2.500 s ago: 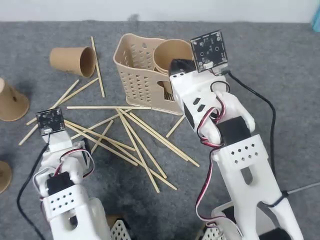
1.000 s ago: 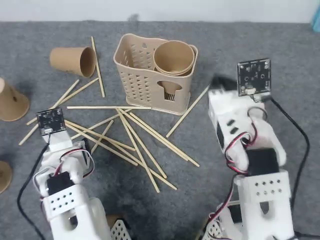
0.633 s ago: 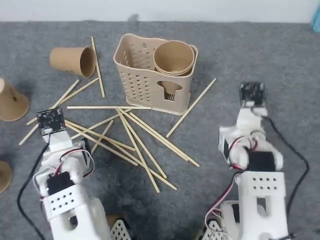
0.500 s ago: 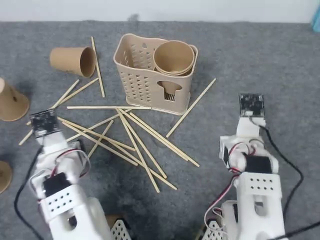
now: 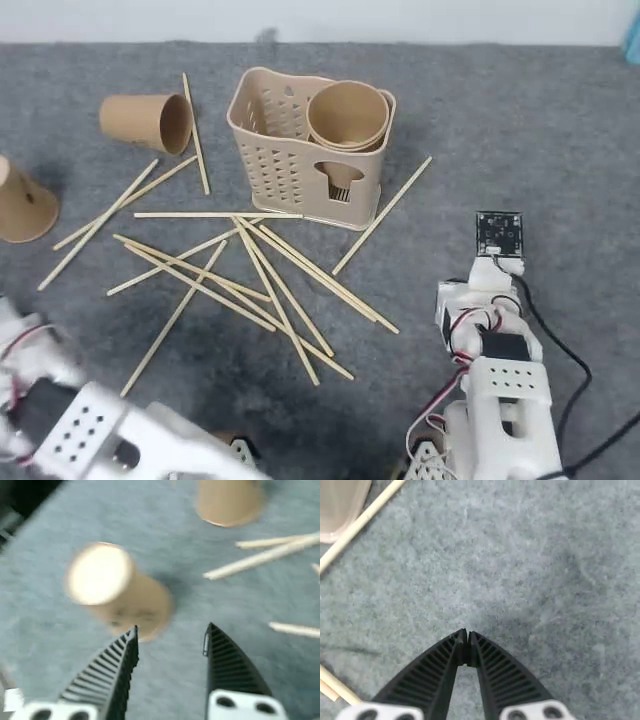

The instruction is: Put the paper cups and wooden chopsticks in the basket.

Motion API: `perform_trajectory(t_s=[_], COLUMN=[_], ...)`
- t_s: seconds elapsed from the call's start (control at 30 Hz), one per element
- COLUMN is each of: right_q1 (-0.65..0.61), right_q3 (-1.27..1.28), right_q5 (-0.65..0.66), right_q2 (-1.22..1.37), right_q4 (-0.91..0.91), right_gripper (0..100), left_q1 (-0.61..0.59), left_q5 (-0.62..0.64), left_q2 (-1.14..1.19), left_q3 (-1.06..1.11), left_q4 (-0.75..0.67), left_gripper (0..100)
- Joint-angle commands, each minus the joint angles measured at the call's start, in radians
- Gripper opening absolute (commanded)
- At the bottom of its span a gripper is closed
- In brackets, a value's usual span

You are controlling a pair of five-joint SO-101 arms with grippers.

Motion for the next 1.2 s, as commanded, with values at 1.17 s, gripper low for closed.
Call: perform_trajectory(t_s=[1.17], right_q1=[0.001], right_q3=[0.012], right_q5=[0.155], right_q2=[-0.027], right_q4=[-0.030], right_gripper=[0.8], left_q1=[-0.110], left_q5=[-0.129], left_q2=[1.158], left_q3=[-0.803], left_q4=[0.124], left_gripper=[21])
